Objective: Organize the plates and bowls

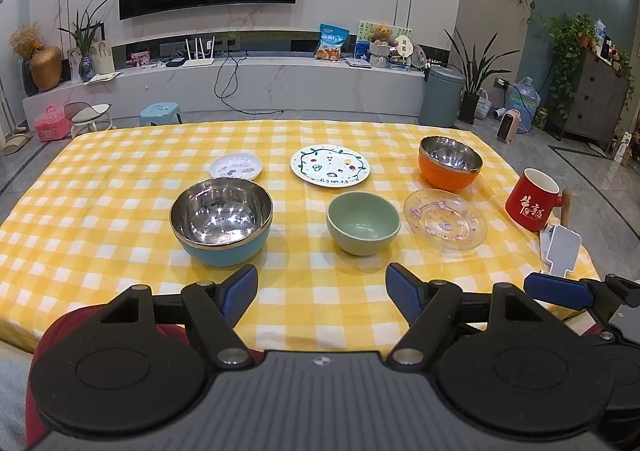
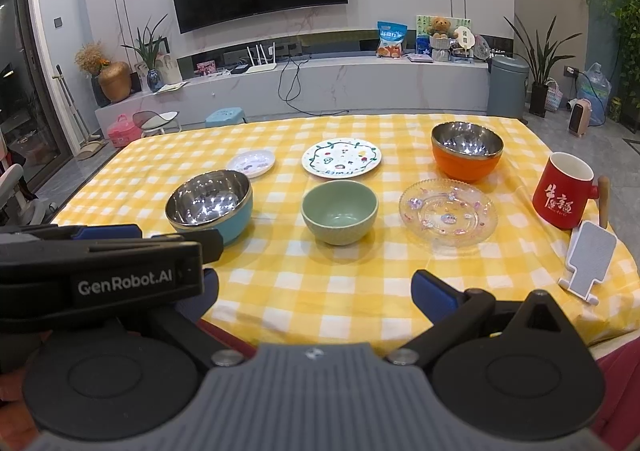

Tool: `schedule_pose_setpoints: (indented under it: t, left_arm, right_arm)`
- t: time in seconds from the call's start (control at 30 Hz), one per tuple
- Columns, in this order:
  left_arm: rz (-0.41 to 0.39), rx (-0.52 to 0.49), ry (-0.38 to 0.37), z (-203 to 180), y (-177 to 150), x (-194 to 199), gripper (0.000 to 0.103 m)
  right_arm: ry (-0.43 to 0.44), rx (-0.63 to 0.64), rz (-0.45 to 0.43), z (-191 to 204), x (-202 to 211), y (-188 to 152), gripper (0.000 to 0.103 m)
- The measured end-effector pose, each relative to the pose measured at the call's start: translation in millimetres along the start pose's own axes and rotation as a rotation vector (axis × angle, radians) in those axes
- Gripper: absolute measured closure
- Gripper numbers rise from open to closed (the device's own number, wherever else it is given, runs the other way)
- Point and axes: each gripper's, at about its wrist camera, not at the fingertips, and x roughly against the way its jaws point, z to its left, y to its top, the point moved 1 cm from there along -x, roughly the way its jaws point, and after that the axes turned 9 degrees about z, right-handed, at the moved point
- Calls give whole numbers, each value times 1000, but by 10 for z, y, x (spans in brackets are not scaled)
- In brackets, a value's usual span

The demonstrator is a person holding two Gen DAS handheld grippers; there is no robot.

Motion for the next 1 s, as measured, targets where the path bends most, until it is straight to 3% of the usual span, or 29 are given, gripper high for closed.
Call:
schedule_pose_setpoints:
  t: [1.0]
  left_arm:
    - [10, 6, 1, 39, 7, 0, 17]
  right_arm:
    - [-2, 0, 5, 7, -27, -15, 3]
